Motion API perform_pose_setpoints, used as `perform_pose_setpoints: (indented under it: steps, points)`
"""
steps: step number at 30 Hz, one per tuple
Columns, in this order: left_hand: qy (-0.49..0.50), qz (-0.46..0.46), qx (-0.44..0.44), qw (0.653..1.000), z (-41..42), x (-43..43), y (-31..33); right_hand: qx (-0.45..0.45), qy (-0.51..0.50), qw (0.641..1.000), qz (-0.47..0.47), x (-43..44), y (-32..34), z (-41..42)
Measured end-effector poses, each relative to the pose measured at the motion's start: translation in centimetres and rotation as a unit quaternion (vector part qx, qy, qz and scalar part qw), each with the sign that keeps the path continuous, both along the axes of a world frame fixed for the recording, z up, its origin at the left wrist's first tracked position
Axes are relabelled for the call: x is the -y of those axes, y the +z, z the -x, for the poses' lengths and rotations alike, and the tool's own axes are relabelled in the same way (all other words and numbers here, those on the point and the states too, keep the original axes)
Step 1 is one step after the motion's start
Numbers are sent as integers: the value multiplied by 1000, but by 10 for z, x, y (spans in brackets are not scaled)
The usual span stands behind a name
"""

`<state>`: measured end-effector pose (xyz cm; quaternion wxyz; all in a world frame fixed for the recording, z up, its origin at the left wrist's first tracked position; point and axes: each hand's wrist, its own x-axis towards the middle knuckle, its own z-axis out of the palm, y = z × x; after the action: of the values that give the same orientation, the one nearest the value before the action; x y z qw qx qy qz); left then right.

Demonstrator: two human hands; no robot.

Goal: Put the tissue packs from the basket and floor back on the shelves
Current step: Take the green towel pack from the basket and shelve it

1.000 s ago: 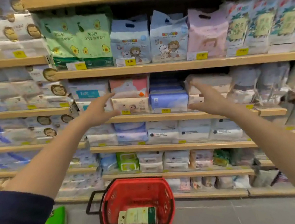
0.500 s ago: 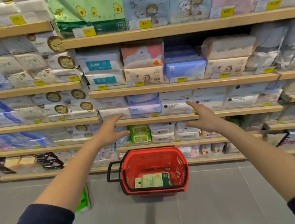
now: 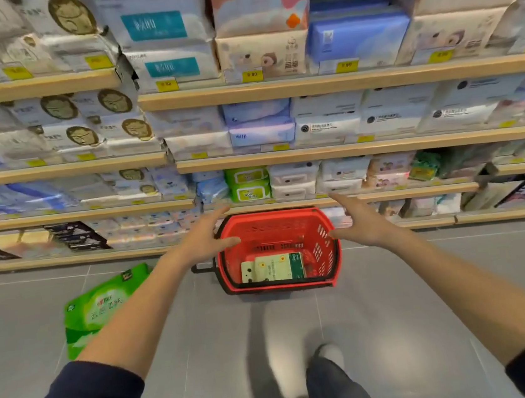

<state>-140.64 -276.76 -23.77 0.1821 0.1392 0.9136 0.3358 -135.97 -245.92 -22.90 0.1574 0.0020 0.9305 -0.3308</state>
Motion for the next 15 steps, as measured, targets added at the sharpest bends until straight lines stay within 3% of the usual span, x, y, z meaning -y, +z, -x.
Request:
perform_pose_setpoints:
  steps: [15]
  points:
    - [124, -60, 148, 979, 58, -32, -202, 132, 169, 975, -56, 16, -184, 145]
